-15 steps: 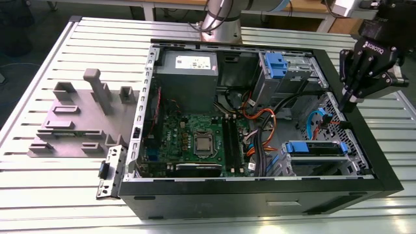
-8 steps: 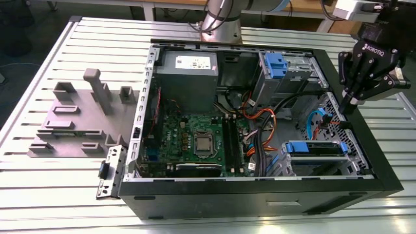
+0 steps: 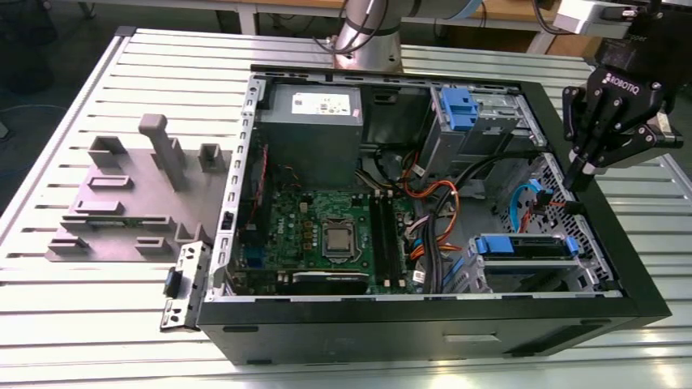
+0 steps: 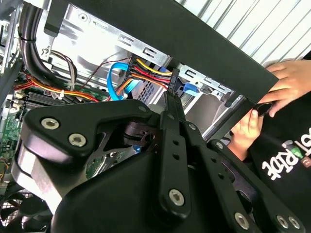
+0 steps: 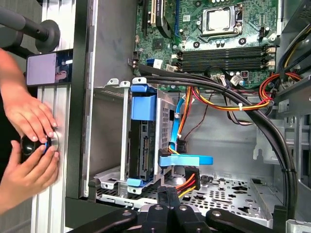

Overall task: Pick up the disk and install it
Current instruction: 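Insert the first disk wire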

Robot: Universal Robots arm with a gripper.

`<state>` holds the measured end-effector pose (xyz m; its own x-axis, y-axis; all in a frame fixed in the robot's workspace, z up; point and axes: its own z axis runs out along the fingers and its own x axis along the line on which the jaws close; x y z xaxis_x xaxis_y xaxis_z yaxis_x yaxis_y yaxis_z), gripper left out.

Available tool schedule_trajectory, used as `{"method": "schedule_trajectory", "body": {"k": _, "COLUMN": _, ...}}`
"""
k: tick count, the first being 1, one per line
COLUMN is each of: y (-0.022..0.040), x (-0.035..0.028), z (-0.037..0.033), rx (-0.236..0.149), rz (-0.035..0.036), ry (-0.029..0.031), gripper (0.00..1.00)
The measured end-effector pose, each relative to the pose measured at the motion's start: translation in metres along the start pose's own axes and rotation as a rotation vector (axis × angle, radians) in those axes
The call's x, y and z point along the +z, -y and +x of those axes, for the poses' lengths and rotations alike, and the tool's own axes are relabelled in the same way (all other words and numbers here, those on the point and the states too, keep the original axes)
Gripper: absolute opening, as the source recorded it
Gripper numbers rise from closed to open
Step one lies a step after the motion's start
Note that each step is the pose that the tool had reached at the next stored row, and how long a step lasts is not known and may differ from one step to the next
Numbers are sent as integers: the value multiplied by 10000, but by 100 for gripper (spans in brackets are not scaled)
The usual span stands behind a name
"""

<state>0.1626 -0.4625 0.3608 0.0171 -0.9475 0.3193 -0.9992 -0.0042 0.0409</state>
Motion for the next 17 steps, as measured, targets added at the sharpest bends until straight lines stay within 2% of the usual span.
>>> {"method": "schedule_trajectory", "body": {"k": 4, "y": 3, "x": 0, "z": 0, "rx": -1, "rz": 1, "ry": 0, "gripper": 11}}
{"method": "schedule_trajectory", "body": {"k": 9, "y": 52, "x": 1, "z": 0, "rx": -7, "rz": -22, "ry": -3, "gripper": 11}}
{"method": "schedule_trajectory", "body": {"k": 10, "y": 55, "x": 1, "z": -1, "rx": -12, "rz": -36, "ry": -35, "gripper": 11}}
{"method": "schedule_trajectory", "body": {"k": 12, "y": 56, "x": 0, "z": 0, "rx": -14, "rz": -62, "ry": -203, "gripper": 11}}
{"method": "schedule_trajectory", "body": {"k": 13, "y": 56, "x": 1, "z": 0, "rx": -19, "rz": -74, "ry": -314, "gripper": 11}}
{"method": "schedule_trajectory", "body": {"k": 16, "y": 57, "x": 3, "z": 0, "rx": -62, "rz": -126, "ry": -801, "gripper": 11}}
{"method": "schedule_trajectory", "body": {"k": 17, "y": 56, "x": 5, "z": -1, "rx": -110, "rz": -146, "ry": -892, "gripper": 11}}
